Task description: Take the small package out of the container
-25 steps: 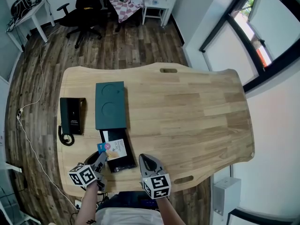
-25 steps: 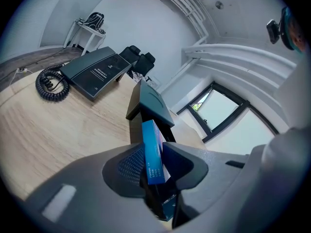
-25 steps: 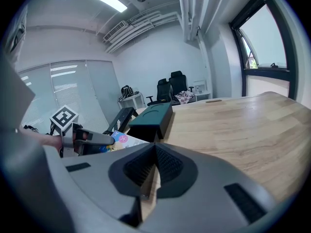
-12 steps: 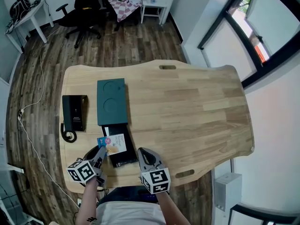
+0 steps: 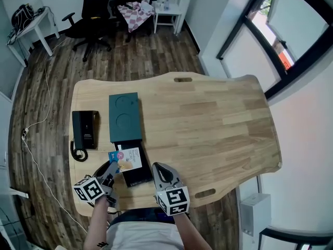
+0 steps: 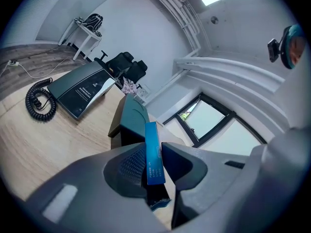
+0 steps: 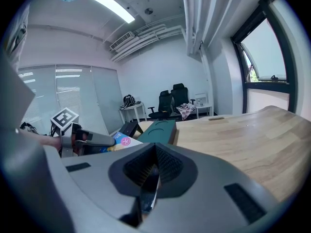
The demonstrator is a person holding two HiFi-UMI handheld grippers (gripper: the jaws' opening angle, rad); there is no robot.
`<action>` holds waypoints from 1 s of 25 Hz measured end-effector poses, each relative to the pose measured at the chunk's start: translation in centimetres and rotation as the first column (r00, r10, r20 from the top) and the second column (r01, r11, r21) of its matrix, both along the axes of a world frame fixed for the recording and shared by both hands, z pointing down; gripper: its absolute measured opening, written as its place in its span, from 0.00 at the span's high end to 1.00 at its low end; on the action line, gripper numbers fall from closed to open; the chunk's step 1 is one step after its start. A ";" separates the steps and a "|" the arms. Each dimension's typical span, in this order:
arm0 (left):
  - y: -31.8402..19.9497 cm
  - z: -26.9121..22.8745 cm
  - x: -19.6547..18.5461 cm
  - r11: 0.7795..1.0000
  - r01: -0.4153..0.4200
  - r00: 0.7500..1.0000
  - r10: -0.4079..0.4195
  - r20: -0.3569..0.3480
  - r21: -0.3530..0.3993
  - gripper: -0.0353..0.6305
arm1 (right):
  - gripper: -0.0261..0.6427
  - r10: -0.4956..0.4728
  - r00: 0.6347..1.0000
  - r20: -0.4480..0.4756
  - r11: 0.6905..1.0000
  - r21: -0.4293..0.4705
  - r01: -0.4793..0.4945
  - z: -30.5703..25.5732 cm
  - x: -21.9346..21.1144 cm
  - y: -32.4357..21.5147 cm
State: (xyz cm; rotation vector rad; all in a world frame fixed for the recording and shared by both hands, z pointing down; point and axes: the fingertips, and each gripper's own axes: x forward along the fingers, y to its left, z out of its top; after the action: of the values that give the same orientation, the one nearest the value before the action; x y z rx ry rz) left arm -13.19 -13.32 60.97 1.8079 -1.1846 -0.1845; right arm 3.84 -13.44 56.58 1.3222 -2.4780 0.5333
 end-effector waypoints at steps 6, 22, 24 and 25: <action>0.2 -1.8 0.0 0.999 0.002 1.000 -0.002 -0.014 0.034 0.80 | 0.95 0.013 1.000 0.001 0.999 0.038 -0.013 -1.3 0.2 -0.4; 0.1 -5.6 0.7 0.997 0.043 0.977 -0.029 -0.213 0.062 0.80 | 0.95 0.022 0.999 0.033 0.995 0.098 -0.025 -3.4 0.3 -1.0; 0.2 -6.4 0.8 0.997 0.054 0.971 -0.039 -0.236 0.060 0.81 | 0.95 0.037 0.999 0.035 0.993 0.108 -0.040 -3.9 0.5 -1.1; 0.2 -6.7 0.9 0.996 0.055 0.965 -0.036 -0.259 0.067 0.81 | 0.95 0.046 0.998 0.037 0.992 0.115 -0.050 -4.0 0.7 -1.2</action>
State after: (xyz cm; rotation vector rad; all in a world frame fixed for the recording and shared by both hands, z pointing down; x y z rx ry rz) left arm -12.26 -13.12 54.26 1.7591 -1.0456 -0.4812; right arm 4.51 -14.61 52.53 1.4303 -2.5454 0.4321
